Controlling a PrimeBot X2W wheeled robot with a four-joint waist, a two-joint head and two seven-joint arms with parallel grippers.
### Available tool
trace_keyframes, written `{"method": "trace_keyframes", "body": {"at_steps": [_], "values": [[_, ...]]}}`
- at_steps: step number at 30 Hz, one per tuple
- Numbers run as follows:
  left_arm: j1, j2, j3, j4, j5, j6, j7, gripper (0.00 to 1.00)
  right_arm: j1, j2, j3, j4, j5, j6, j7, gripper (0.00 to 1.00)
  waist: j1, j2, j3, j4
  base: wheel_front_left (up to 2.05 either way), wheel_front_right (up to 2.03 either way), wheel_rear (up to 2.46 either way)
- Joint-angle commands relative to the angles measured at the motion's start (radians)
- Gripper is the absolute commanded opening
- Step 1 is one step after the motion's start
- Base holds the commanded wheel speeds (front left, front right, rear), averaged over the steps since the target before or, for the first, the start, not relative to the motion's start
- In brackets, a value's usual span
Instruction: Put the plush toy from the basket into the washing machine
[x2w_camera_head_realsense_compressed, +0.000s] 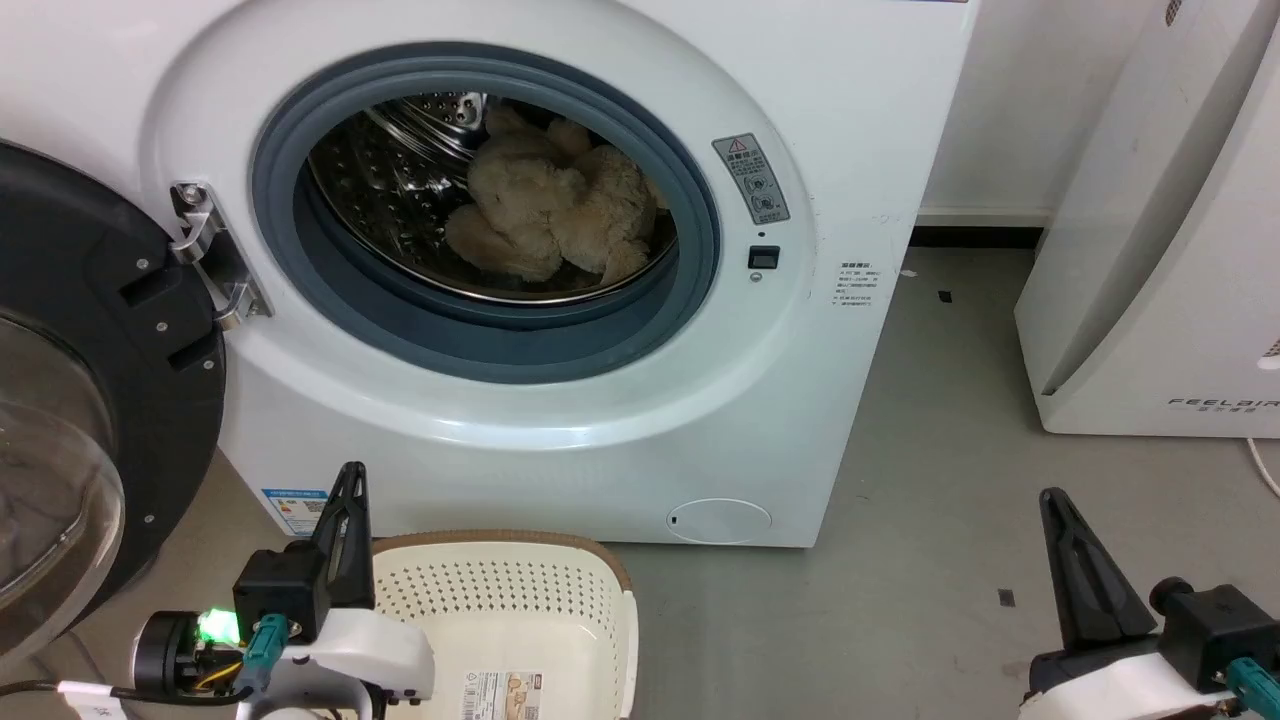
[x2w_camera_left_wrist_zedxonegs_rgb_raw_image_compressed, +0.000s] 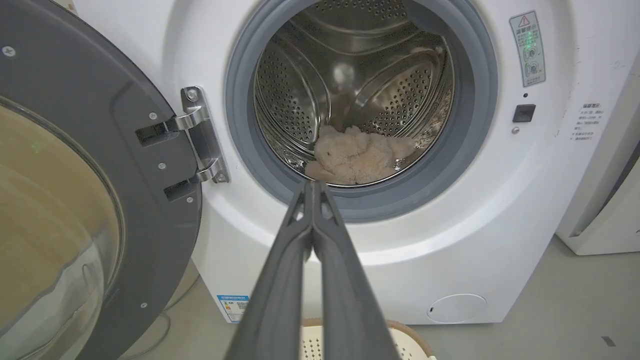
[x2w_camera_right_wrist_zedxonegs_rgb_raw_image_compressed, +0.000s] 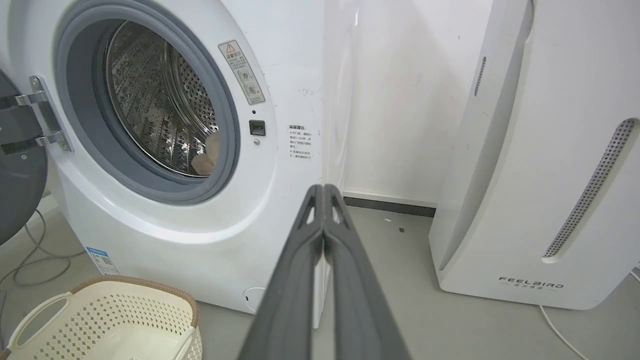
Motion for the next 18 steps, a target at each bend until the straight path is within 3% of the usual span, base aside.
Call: {"method": "trace_keyframes", "body": {"at_steps": [1,18], "values": [[0.017,-0.003,0.006,-0.01,0.008,-0.007,0.005,0.0,-0.009,0.0,0.004,-0.005,-0.007,0.0,0.007,0.0,0.0,-0.0001,0.0,0.0,0.0,0.0,0.0],[0.028,-0.02,0.017,-0.036,0.021,-0.024,0.039,0.0,-0.014,0.0,0.018,-0.008,-0.01,0.0,0.042,0.0,0.0,-0.0001,-0.003,-0.007,0.0,0.0,0.0]]}}
